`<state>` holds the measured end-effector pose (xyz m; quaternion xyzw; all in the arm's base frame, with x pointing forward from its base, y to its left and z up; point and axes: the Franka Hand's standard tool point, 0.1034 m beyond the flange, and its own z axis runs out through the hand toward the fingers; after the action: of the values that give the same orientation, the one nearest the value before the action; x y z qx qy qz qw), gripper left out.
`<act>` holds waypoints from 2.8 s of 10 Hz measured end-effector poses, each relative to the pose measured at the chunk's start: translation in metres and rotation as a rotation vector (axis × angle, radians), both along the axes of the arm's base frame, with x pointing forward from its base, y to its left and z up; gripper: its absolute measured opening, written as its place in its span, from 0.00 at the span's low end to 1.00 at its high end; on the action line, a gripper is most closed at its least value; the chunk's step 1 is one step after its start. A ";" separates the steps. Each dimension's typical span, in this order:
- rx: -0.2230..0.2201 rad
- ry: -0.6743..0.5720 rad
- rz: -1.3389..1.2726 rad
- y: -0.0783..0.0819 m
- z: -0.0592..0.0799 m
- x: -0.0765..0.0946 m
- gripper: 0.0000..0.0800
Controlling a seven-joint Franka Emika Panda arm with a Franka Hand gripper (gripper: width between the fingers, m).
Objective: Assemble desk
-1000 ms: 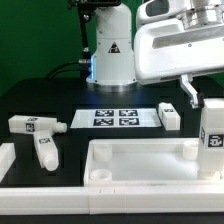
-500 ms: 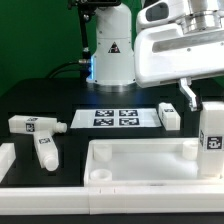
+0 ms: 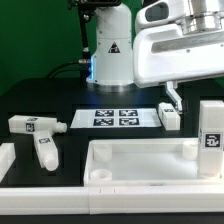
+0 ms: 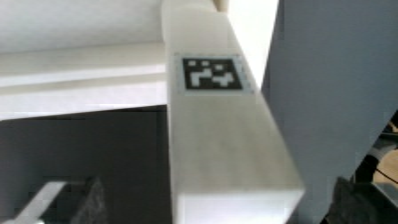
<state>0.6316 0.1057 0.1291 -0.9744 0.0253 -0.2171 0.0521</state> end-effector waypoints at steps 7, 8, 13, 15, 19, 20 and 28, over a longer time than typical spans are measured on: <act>0.026 0.376 -0.096 0.003 -0.006 -0.002 0.81; 0.025 0.377 -0.095 0.003 -0.006 -0.003 0.70; 0.117 0.404 -0.421 0.004 -0.007 -0.003 0.36; 0.200 0.430 -0.726 0.006 -0.008 -0.004 0.36; 0.434 0.437 -1.258 0.009 -0.008 0.001 0.36; 0.433 0.437 -1.253 0.009 -0.008 0.001 0.36; 0.160 0.368 -0.354 0.018 -0.009 -0.001 0.81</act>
Offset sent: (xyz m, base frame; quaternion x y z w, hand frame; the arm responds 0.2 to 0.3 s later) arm -0.0021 -0.0035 -0.0155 -0.0410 -0.1834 0.0515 0.9808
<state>0.6310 0.1239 0.1203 -0.9707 0.2214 -0.0391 0.0846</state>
